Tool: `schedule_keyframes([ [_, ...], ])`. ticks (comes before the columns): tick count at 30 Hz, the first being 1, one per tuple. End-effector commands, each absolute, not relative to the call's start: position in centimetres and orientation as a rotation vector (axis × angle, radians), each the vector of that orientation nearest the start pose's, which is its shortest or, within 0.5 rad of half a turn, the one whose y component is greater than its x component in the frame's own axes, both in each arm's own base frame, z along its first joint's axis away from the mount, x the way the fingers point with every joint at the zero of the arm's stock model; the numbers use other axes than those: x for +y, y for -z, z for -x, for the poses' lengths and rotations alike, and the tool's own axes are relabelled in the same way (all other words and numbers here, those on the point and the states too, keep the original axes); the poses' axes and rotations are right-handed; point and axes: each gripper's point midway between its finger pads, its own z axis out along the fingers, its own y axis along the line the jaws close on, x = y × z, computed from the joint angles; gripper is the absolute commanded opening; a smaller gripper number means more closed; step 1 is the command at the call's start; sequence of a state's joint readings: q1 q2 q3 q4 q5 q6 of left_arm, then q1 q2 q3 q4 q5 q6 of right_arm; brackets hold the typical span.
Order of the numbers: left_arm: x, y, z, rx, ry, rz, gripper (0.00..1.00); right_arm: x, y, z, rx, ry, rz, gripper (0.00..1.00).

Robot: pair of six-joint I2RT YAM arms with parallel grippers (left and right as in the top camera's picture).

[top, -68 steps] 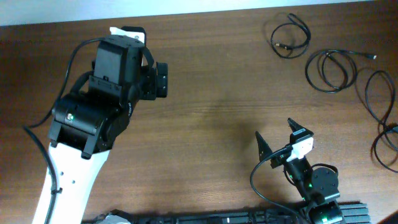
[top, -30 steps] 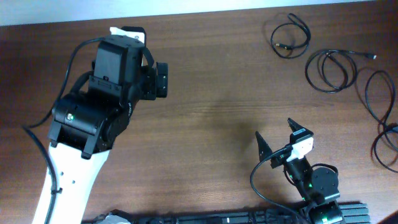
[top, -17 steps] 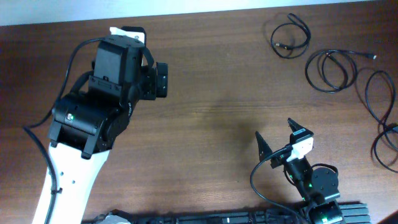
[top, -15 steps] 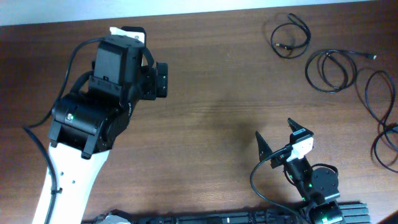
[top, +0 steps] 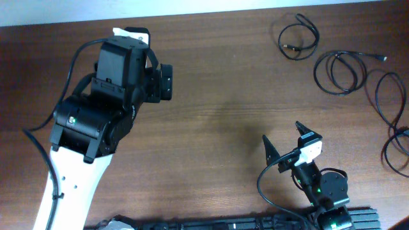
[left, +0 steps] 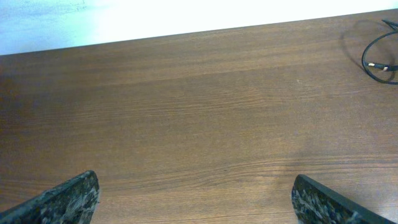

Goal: Untangle cables

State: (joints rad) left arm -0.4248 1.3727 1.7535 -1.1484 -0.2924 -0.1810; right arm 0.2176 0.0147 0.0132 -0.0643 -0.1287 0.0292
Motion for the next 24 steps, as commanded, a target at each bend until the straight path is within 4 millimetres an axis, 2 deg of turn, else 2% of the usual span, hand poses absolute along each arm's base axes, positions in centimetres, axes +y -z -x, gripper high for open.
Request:
schedule_keyframes([
  [1,-9.57,-35.67,-33.62,2.286,-0.027,-0.114,0.99,7.41,-15.91,-23.45,1.625,-0.295,0.246,0.99],
  [24,-9.14,-35.28,-33.31,2.306,-0.055,-0.113,0.99,7.42,-15.91,-23.44,1.625,-0.295,0.246,0.99],
])
